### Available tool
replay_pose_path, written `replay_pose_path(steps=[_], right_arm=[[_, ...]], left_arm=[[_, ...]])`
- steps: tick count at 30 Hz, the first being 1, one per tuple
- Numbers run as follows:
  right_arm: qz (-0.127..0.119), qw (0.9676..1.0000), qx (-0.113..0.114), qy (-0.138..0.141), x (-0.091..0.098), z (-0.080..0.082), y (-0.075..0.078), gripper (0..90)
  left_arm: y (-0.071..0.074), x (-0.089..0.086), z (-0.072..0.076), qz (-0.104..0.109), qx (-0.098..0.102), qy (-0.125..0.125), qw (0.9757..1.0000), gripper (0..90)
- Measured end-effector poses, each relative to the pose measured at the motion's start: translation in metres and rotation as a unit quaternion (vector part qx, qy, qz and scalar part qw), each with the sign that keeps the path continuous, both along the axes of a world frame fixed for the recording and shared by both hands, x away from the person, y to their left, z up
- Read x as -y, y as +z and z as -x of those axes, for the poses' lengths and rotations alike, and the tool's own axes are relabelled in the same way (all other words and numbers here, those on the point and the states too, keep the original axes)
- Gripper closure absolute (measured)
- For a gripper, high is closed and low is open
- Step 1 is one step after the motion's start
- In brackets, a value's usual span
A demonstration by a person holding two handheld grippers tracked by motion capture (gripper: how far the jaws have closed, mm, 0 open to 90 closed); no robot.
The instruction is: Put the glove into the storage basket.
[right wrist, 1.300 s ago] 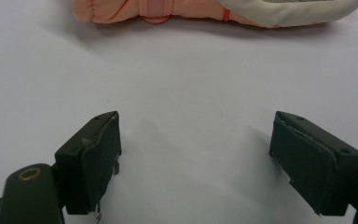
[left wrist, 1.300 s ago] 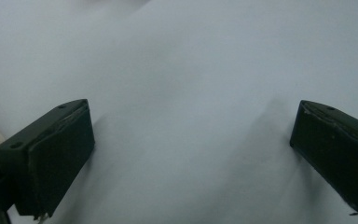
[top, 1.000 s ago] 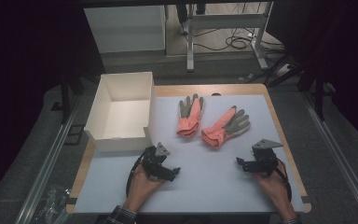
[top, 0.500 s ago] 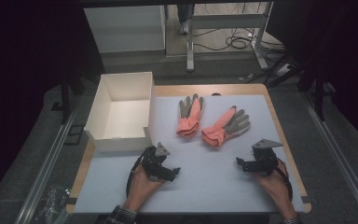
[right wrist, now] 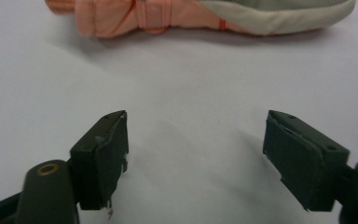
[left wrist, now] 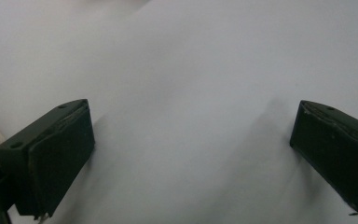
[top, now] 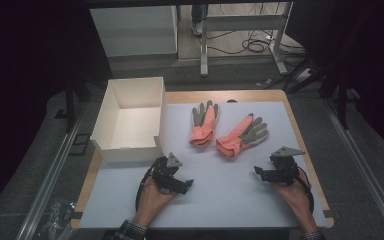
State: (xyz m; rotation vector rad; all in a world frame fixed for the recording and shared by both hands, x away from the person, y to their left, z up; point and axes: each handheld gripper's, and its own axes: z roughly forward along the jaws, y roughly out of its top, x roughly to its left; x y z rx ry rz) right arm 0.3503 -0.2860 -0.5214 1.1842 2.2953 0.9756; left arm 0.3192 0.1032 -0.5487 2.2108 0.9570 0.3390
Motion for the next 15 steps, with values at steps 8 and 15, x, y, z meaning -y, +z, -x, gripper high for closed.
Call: replay_pose_path(steps=[8,15], right_arm=[[-0.019,0.9998,0.001,0.005,-0.003,-0.010,0.012,35.3],[-0.038,0.9993,-0.005,0.002,-0.007,-0.028,0.024,44.7]], left_arm=[[0.000,0.000,0.000,0.000,0.000,0.000,1.0000,0.0],[0.000,0.000,0.000,0.000,0.001,0.000,1.0000,0.0]])
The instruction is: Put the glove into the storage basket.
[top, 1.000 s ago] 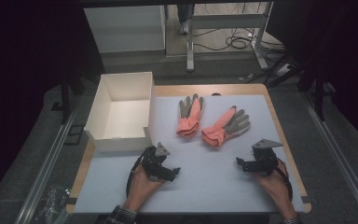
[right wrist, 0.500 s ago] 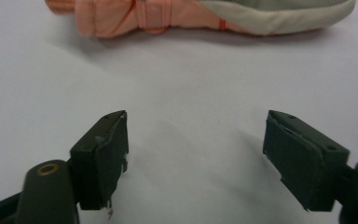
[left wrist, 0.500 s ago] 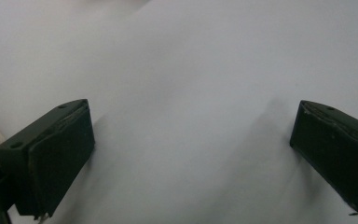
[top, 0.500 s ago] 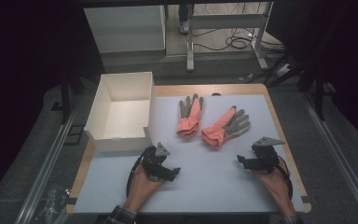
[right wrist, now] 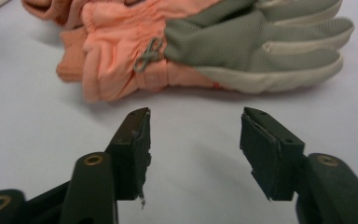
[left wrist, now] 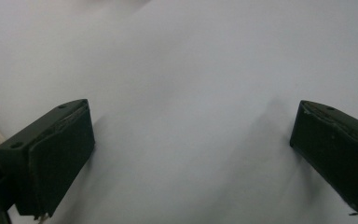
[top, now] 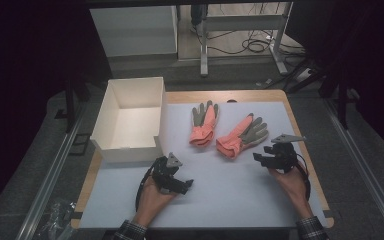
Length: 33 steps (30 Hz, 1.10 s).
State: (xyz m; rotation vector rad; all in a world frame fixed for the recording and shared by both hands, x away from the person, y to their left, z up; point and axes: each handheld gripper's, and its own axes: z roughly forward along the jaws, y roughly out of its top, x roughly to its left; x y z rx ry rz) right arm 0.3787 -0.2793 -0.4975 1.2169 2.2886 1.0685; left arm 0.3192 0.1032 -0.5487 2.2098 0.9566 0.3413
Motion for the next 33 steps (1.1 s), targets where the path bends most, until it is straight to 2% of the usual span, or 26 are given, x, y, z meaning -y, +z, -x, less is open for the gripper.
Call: replay_pose_path(steps=[4,7,10,14,15,17,21,27,28,29,32,33], right_arm=[[-0.001,1.0000,0.001,-0.002,-0.006,-0.015,0.009,49.1],[0.000,1.0000,0.000,-0.004,-0.008,-0.021,0.011,49.8],[-0.001,0.9999,0.003,-0.013,-0.014,-0.034,0.017,50.3],[-0.001,0.9998,0.003,-0.020,-0.018,-0.045,0.019,50.3],[0.000,0.9996,0.004,-0.026,-0.022,-0.052,0.019,50.3],[0.001,0.9996,0.004,-0.029,-0.023,-0.054,0.019,50.0],[0.001,0.9991,0.002,-0.042,-0.031,-0.065,0.015,46.4],[0.029,0.9976,-0.011,-0.062,-0.039,-0.078,0.000,39.5],[0.035,0.9970,-0.021,-0.065,-0.041,-0.080,-0.005,39.9],[0.035,0.9970,-0.021,-0.065,-0.041,-0.080,-0.005,39.9],[0.047,0.9962,-0.010,-0.073,-0.047,-0.079,-0.011,48.3],[0.047,0.9962,-0.010,-0.073,-0.047,-0.079,-0.011,48.3]], left_arm=[[0.000,0.000,0.000,0.000,0.000,0.000,1.0000,0.0],[0.000,0.000,0.000,0.000,0.000,0.000,1.0000,0.0],[0.000,0.000,0.000,0.000,0.000,0.000,1.0000,0.0],[0.000,0.000,0.000,0.000,0.000,0.000,1.0000,0.0],[0.000,0.000,0.000,0.000,0.000,0.000,1.0000,0.0],[0.000,0.000,0.000,0.000,0.000,0.000,1.0000,0.0],[0.000,0.000,0.000,0.000,0.000,0.000,1.0000,0.0],[0.000,0.000,0.000,0.000,0.000,0.000,1.0000,0.0],[0.000,0.000,0.000,0.000,0.000,0.000,1.0000,0.0],[0.000,0.000,0.000,0.000,0.000,0.000,1.0000,0.0],[0.000,0.000,0.000,0.000,-0.001,0.001,1.0000,0.0],[0.000,0.000,0.000,0.000,-0.001,0.001,1.0000,0.0]])
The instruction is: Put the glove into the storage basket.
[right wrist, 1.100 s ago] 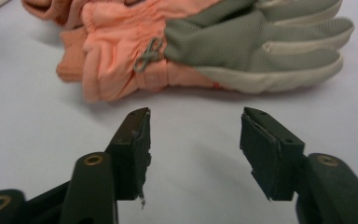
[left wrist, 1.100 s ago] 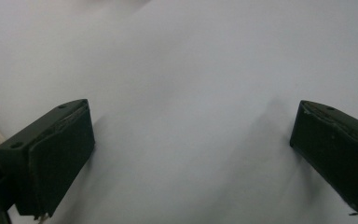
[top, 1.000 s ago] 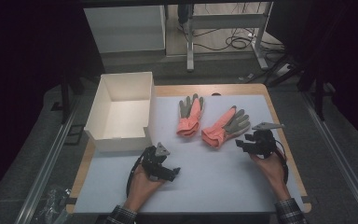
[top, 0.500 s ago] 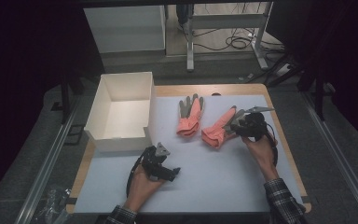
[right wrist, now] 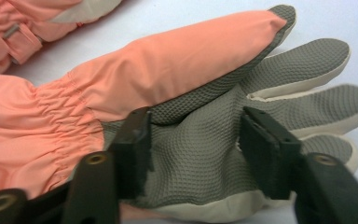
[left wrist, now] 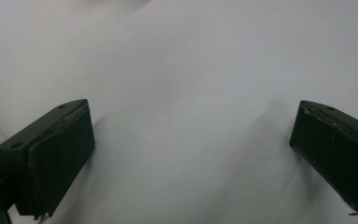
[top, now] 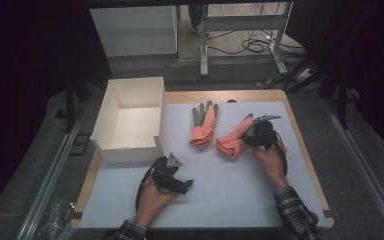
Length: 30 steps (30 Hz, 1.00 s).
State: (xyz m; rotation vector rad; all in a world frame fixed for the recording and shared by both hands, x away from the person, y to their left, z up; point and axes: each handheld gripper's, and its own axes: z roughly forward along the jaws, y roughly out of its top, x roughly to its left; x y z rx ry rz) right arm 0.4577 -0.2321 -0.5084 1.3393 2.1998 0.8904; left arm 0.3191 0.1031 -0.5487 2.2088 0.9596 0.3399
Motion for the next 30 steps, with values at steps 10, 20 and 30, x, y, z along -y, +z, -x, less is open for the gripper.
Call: replay_pose_path(steps=[10,20,30], right_arm=[[0.055,0.9982,0.024,-0.004,-0.012,0.006,0.002,82.6],[-0.016,0.9997,0.007,0.020,0.008,0.007,0.011,85.3],[-0.045,0.9974,0.009,0.056,0.021,0.022,0.029,85.8]], left_arm=[[0.000,0.000,0.000,0.000,0.000,0.000,1.0000,0.0],[0.000,0.000,0.000,0.000,0.001,0.000,1.0000,0.0],[0.000,0.000,0.000,0.001,0.001,0.000,1.0000,0.0]])
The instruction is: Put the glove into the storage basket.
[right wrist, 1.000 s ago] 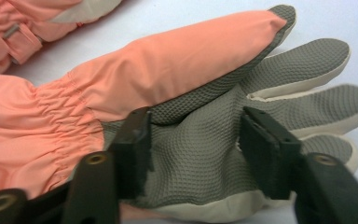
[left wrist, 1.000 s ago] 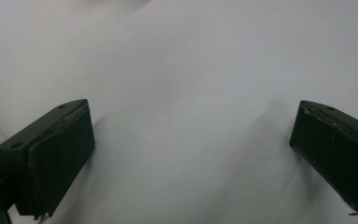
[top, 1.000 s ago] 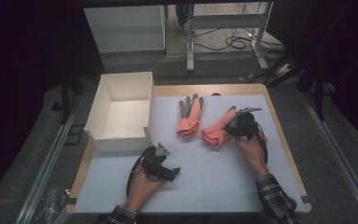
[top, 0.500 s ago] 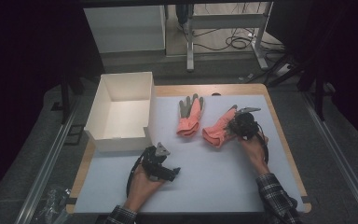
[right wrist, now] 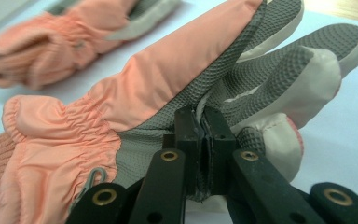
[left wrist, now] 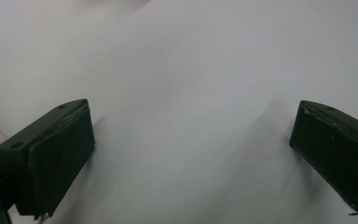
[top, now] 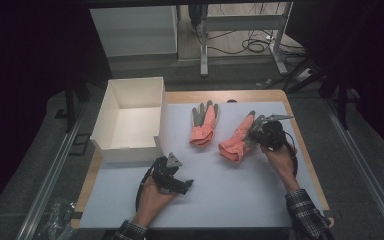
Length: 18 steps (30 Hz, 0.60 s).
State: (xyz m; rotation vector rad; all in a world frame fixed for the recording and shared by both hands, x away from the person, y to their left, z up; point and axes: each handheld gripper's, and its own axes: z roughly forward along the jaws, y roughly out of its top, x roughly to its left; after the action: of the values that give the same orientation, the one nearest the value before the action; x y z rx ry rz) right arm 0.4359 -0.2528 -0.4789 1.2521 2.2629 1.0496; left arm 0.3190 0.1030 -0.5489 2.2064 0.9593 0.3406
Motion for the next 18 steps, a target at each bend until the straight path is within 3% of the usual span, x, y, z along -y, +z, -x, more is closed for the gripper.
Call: replay_pose_path(steps=[1,5,6,9,10,12,13,14,15,17,18], right_arm=[[-0.008,0.9998,0.002,0.018,0.001,0.006,0.006,85.8],[-0.013,0.9987,0.004,0.048,0.001,0.015,0.014,85.8],[-0.013,0.9977,0.001,0.067,0.000,0.021,0.019,85.7],[-0.013,0.9960,-0.001,0.089,-0.002,0.028,0.024,85.7],[-0.014,0.9939,-0.004,0.109,-0.003,0.034,0.027,85.7],[-0.016,0.9927,-0.006,0.119,-0.004,0.037,0.028,85.7],[-0.018,0.9895,-0.009,0.143,-0.004,0.043,0.030,85.7],[-0.018,0.9895,-0.009,0.143,-0.004,0.043,0.030,85.7],[-0.019,0.9850,-0.010,0.171,-0.006,0.048,0.030,85.7],[-0.018,0.9806,-0.012,0.195,-0.008,0.051,0.030,85.7],[-0.018,0.9806,-0.012,0.195,-0.008,0.051,0.030,85.7]], left_arm=[[0.000,0.000,0.000,0.000,0.000,0.000,1.0000,0.0],[0.000,-0.001,0.000,-0.004,-0.001,-0.002,1.0000,0.0],[0.000,0.000,0.000,-0.003,-0.001,-0.002,1.0000,0.0],[0.000,-0.001,0.000,-0.004,-0.001,-0.003,1.0000,0.0],[0.000,-0.001,0.000,-0.004,-0.001,-0.002,1.0000,0.0],[0.000,-0.001,0.000,-0.004,0.000,-0.003,1.0000,0.0],[0.000,0.000,0.000,-0.003,0.000,-0.002,1.0000,0.0],[0.000,0.000,0.000,-0.003,0.000,-0.002,1.0000,0.0],[0.000,0.000,0.000,0.000,0.000,0.000,1.0000,0.0],[0.000,0.000,0.000,-0.001,0.000,-0.001,1.0000,0.0],[0.000,0.000,0.000,-0.002,0.001,-0.002,1.0000,0.0]])
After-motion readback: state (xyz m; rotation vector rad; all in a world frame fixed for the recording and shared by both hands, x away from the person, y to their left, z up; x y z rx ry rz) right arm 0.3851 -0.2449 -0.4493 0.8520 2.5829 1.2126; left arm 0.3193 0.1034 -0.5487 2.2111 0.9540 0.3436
